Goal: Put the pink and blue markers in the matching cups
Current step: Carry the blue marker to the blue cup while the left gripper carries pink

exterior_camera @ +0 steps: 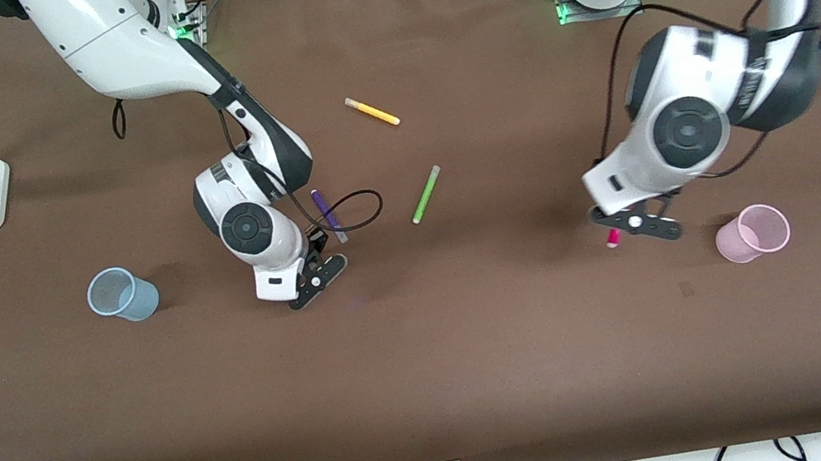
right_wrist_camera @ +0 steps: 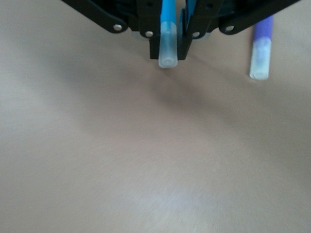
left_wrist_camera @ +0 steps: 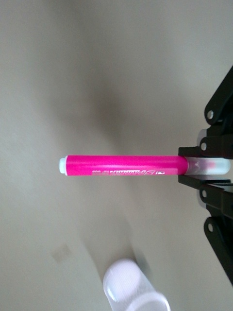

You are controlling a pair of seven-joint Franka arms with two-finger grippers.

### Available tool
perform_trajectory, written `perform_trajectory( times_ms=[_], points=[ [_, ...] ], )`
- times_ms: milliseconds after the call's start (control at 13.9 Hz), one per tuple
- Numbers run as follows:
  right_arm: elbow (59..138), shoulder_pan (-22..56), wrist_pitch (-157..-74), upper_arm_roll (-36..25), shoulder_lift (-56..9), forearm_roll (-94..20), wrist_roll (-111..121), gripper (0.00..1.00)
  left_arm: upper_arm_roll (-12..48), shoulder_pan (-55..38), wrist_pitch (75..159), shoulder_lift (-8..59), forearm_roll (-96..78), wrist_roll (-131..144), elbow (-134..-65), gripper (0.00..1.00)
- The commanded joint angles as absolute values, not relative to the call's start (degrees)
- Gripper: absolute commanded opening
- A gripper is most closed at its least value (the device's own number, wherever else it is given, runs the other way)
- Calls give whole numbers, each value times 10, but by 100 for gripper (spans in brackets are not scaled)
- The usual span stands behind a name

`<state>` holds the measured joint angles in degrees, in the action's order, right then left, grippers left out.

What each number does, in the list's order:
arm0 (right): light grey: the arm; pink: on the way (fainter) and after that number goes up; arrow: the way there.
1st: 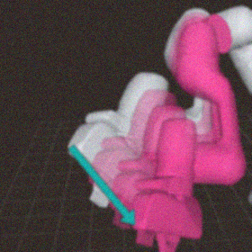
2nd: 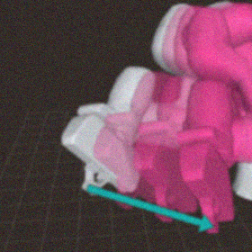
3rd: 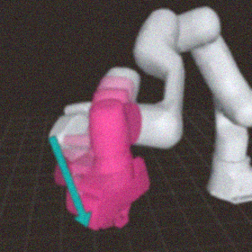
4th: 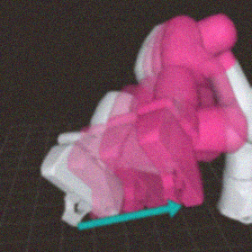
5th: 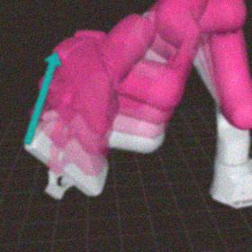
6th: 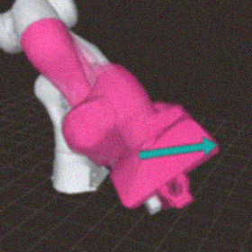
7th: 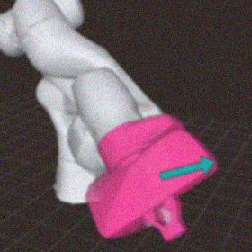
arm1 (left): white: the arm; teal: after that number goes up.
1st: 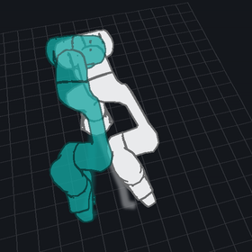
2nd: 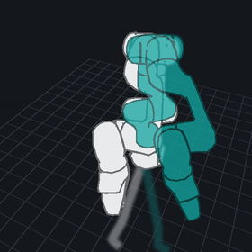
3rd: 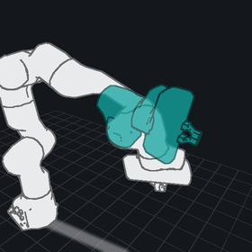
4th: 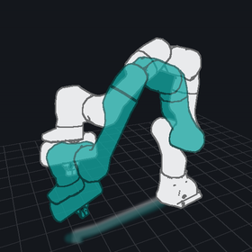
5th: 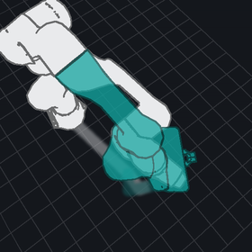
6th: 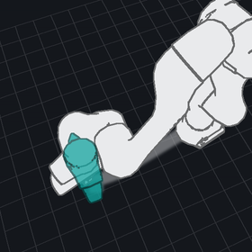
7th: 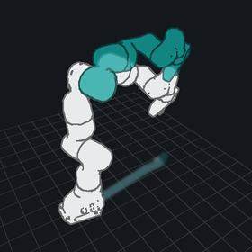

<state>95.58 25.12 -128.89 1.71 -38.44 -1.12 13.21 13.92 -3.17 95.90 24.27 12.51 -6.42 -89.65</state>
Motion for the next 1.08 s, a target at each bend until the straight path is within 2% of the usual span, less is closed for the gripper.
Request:
perform_trajectory(
  times_ms=[0, 216, 359, 503, 719, 1007],
  points=[
    [929, 201, -1184, 19, -327, -19, 262, 0, 141, 3, 888, 260, 195, -172, -833, 0],
    [846, 162, -1056, 18, -321, -58, 398, 0, 141, 4, 822, 302, 313, -273, -780, 0],
    [805, 114, -994, 18, -321, -106, 507, 0, 140, 4, 815, 315, 367, -314, -771, 0],
    [793, 73, -959, 18, -321, -165, 619, 0, 117, 4, 823, 328, 425, -357, -759, 0],
    [792, 13, -917, 18, -321, -227, 767, 0, 98, 11, 830, 373, 461, -453, -682, 0],
    [793, -59, -874, 19, -325, -290, 940, 0, 62, 23, 895, 410, 514, -449, -688, 0]
  ],
)
